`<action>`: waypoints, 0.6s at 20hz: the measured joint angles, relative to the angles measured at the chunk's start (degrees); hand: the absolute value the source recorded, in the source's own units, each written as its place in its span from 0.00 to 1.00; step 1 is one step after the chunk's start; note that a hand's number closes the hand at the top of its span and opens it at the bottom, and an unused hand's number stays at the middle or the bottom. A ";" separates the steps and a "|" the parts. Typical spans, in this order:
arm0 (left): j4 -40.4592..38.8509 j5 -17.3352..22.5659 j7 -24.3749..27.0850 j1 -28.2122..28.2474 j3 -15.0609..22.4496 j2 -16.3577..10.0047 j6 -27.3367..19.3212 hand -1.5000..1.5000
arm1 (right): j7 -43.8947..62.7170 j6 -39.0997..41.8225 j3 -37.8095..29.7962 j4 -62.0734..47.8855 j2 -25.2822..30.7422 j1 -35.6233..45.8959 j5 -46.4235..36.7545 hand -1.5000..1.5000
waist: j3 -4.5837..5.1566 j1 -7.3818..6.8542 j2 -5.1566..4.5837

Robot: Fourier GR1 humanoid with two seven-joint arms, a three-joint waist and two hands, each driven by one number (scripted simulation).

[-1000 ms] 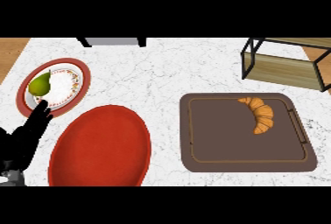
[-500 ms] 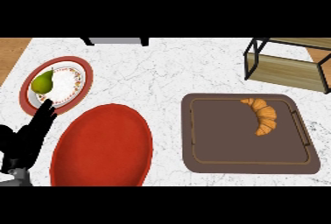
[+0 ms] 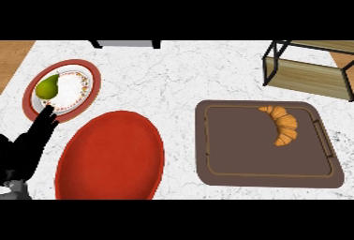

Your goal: Pick the can from the tray and place it in the tiered shelf

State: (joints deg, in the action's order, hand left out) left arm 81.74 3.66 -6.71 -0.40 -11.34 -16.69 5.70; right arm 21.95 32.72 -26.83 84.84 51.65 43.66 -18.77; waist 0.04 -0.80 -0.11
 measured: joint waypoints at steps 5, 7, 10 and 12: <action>-1.90 -0.88 0.65 -1.65 0.19 0.65 -0.33 0.50 | -3.44 -5.49 4.71 -7.11 0.05 3.09 -5.54 1.00 | 0.00 -0.05 -0.10; -0.02 -0.74 -0.56 -1.19 0.45 0.89 -0.35 0.50 | -5.75 -7.62 6.31 -11.25 0.70 4.73 -8.09 1.00 | -0.01 -0.33 -0.13; 1.11 -1.22 -0.37 0.22 0.85 1.52 -0.51 0.50 | -8.19 -10.74 8.56 -16.43 0.31 6.63 -11.23 1.00 | -0.02 -0.47 -0.13; 0.64 -1.41 0.27 0.29 0.58 1.38 -0.28 0.50 | -10.16 -12.70 9.40 -19.89 -0.01 7.55 -12.78 1.00 | -0.02 -0.37 -0.13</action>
State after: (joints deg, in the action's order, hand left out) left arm 82.38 2.25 -6.44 -0.11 -10.76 -15.31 5.41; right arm 11.79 20.02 -17.44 64.95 51.64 51.21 -31.55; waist 0.02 -1.18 -0.24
